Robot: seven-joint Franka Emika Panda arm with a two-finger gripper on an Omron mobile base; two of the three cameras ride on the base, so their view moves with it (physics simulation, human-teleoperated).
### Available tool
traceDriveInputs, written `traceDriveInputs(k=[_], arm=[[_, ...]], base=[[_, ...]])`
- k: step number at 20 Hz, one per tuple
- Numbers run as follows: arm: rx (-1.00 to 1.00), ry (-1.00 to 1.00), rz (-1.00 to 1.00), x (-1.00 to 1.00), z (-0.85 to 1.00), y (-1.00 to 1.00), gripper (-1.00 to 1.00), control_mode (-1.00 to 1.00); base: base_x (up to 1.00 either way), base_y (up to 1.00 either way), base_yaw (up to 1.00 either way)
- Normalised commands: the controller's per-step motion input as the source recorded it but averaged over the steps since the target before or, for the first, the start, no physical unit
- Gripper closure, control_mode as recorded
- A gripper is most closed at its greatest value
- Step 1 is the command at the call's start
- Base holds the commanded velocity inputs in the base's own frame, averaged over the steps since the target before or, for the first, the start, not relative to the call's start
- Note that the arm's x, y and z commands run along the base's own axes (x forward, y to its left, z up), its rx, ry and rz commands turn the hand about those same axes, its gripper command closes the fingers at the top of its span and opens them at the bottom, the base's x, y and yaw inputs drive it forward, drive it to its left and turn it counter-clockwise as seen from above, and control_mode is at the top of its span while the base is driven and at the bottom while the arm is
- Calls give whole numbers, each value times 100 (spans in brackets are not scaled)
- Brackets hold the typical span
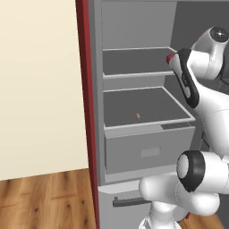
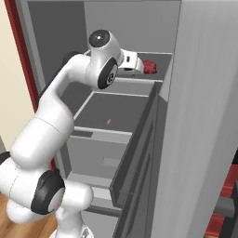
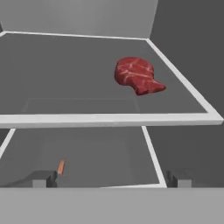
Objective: Move the sushi and pork chop from the top shelf to the second highest shelf to make space. Then, place the pitcher from the counter on the cleared top shelf.
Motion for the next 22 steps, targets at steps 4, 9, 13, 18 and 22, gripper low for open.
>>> traceDriveInputs(k=[4,9,13,18,22], arm=[[0,10,0,58,-1,-28,-100,-100],[0,2,0,49,-1,-32,-100,-100],[-1,6,0,49,-12,-14,-100,-100],[0,3,0,37,-13,-22,-100,-100],[0,1,0,28,-6,-29,-100,-100]], base=[[0,0,0],[0,0,0],[0,0,0],[0,0,0],[0,0,0]])
